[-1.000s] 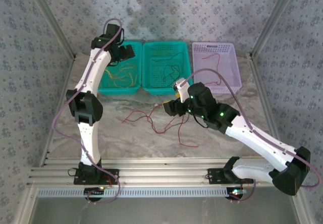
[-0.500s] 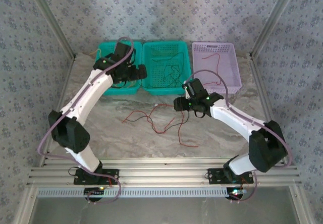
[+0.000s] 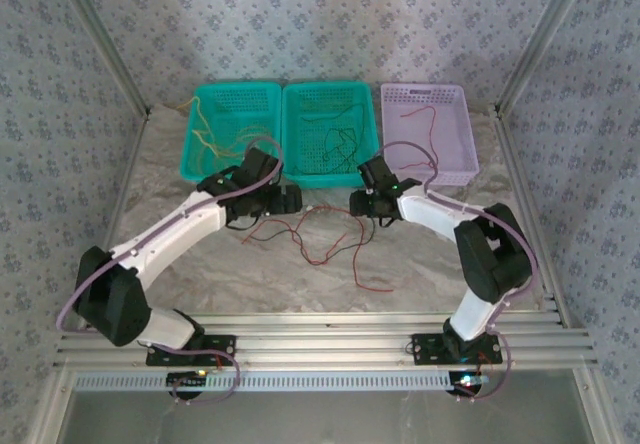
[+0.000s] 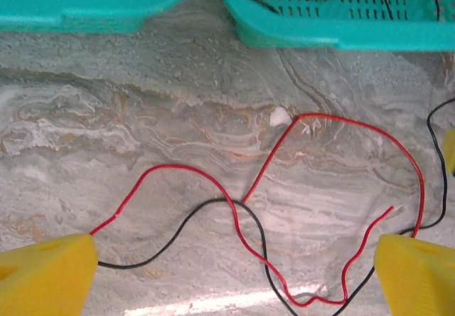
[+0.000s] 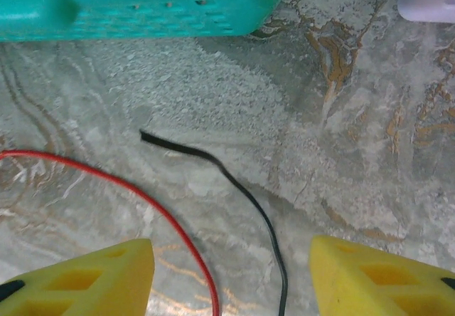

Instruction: Untangle the cables

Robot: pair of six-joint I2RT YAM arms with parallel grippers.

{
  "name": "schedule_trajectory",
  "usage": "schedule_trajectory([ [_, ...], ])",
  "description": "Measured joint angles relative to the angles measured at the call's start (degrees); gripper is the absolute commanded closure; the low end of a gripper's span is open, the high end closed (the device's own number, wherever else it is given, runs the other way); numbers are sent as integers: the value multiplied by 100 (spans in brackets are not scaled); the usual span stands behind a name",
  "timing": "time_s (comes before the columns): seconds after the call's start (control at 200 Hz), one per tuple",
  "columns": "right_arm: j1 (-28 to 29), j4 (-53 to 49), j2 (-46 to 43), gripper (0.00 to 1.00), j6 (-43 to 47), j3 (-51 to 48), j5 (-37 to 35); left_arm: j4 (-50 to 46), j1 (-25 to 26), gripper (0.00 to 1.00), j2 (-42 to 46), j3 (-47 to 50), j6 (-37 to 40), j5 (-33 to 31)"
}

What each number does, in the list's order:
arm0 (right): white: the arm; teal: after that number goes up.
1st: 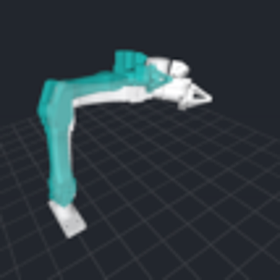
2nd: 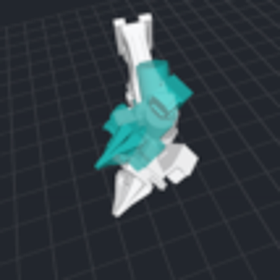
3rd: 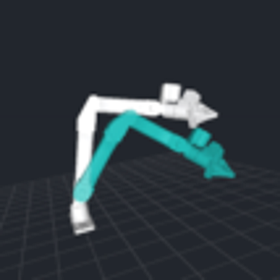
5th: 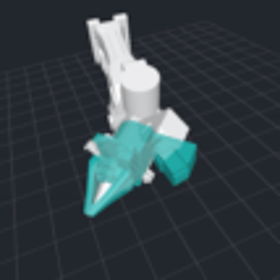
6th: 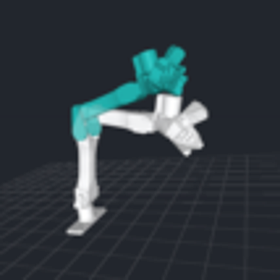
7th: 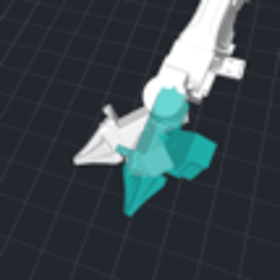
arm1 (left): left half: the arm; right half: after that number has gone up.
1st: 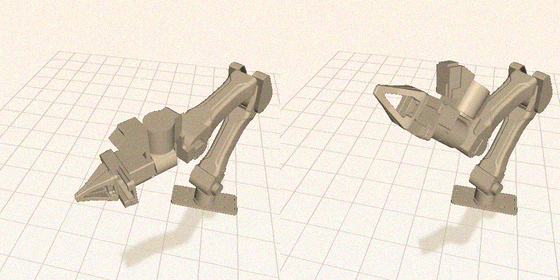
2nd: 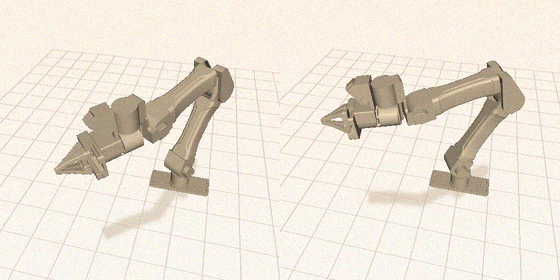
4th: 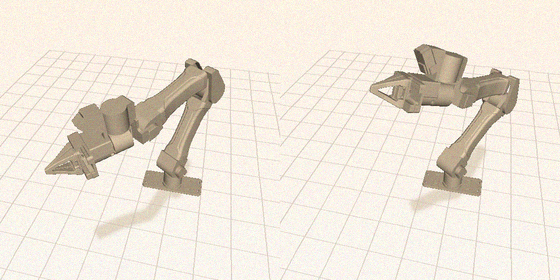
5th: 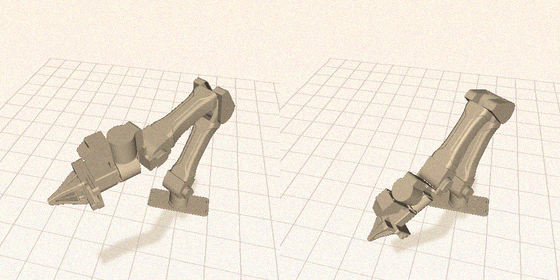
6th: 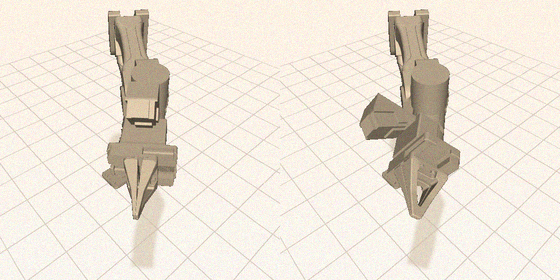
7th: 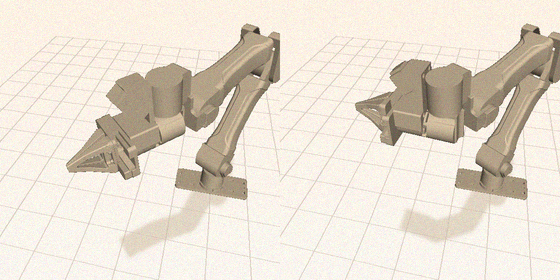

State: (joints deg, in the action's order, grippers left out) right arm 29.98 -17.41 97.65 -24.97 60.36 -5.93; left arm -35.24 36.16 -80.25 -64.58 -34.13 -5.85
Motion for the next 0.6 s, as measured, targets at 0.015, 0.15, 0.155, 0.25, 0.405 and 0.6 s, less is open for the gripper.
schedule_trajectory([
  [0.015, 0, 20, 28, 45, -11, 11, -24, 59, 20, 1, 52, 72, 0, 0],
  [0.15, 0, 212, 192, 56, -22, 83, -212, 470, 153, 1, 481, 634, -2, 0],
  [0.155, 0, 216, 195, 57, -28, 85, -216, 490, 155, 1, 496, 662, -2, 2],
  [0.25, 9, 310, 304, 62, -15, 181, -334, 669, 190, 1, 627, 955, -22, 2],
  [0.405, 48, 439, 518, 67, -11, 332, -466, 789, 201, 1, 699, 1239, -46, -22],
  [0.6, 160, 444, 708, 87, 0, 492, -592, 852, 201, 1, 863, 1268, -44, -118],
])
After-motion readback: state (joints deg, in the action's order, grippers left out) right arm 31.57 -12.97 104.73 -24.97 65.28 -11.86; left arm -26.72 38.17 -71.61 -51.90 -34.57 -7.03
